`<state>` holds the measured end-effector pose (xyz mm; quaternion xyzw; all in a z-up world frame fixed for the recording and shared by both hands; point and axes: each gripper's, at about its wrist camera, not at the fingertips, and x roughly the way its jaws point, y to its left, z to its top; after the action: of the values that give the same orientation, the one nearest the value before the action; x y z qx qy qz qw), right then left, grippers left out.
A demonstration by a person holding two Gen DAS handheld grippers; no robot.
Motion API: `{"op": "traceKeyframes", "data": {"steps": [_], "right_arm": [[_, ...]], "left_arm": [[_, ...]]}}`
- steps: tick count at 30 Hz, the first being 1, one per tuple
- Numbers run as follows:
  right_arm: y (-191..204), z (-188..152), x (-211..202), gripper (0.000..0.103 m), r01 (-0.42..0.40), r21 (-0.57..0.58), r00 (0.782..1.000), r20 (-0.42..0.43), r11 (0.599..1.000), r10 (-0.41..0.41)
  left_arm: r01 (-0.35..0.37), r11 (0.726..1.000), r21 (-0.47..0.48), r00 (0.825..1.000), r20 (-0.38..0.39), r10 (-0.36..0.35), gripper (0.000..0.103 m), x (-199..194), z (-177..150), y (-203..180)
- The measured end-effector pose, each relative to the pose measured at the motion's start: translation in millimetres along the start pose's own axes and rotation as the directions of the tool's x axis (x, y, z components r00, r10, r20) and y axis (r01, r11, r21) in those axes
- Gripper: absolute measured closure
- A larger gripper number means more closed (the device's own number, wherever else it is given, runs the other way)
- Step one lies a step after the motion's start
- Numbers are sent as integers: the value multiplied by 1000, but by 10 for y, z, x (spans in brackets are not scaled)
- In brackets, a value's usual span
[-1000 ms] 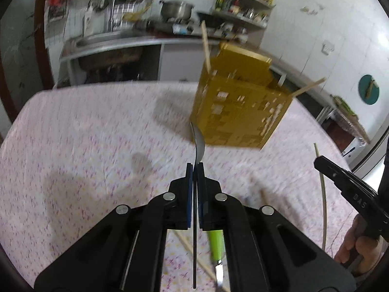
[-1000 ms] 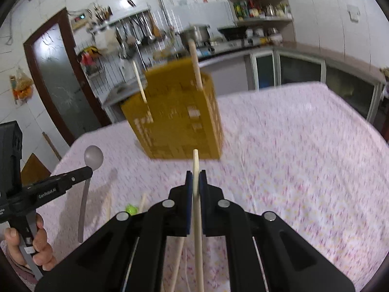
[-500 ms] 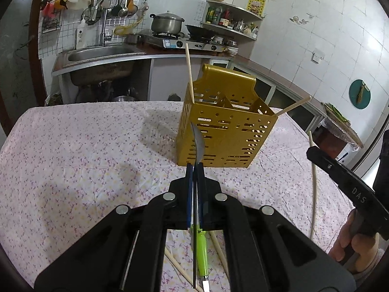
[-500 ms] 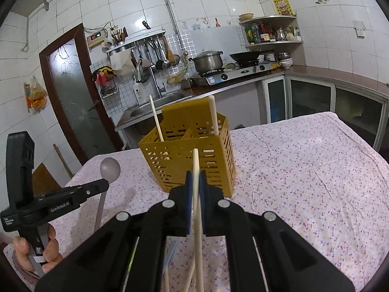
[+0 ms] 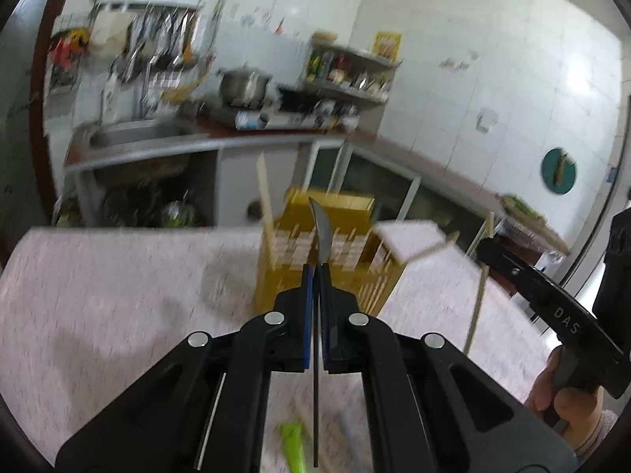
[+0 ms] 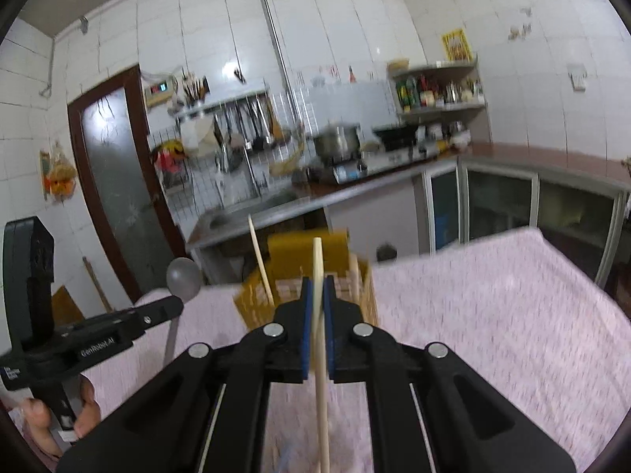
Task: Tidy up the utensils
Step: 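Carry the spoon and chopstick up and insert both into the yellow holder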
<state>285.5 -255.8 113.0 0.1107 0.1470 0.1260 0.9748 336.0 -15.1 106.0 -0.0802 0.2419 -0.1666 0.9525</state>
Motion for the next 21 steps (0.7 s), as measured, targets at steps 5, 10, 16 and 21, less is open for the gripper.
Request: {"op": "traceKeyframes", "data": {"steps": [5, 10, 16, 21], "right_arm": [[88, 459, 135, 97, -8, -10, 992, 127, 1000, 9], [123, 783, 339, 97, 24, -24, 966, 256, 999, -18], [90, 847, 661, 97, 43, -22, 943, 332, 999, -34], [104, 740, 823, 97, 60, -52, 936, 350, 997, -38]], "left_arm": [[33, 999, 32, 991, 132, -36, 101, 149, 414, -54], [8, 998, 67, 966, 256, -25, 101, 373, 742, -62], [-12, 994, 106, 938, 345, -25, 101, 745, 757, 5], [37, 997, 70, 945, 321, -58, 101, 1066, 614, 192]]}}
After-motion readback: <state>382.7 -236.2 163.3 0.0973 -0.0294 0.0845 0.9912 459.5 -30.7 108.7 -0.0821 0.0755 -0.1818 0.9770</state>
